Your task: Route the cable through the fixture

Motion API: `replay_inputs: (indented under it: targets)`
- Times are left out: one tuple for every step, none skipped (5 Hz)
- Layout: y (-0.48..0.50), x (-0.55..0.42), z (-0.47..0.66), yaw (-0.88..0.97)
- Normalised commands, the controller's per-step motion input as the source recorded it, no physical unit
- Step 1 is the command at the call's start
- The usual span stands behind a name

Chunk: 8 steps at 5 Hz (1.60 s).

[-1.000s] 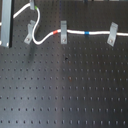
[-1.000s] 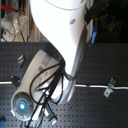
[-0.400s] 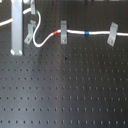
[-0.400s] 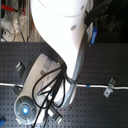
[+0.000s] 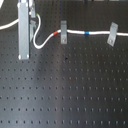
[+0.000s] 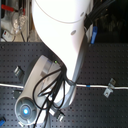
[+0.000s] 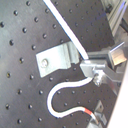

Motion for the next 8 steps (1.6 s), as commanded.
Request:
replay_inputs:
  targets:
    - [0.144, -0.295, 0.23, 0.01]
    - [0.207, -0.253, 0.18, 0.07]
    - [0.132, -0.257, 0.22, 0.08]
    - [-0.018, -0.259, 0.21, 0.13]
    - [-0.017, -0.068, 0.00, 0.02]
    - [-0.163, -0.002, 0.01, 0.00]
    - [-0.212, -0.104, 0.23, 0.00]
    - [-0.182, -0.173, 0.23, 0.00]
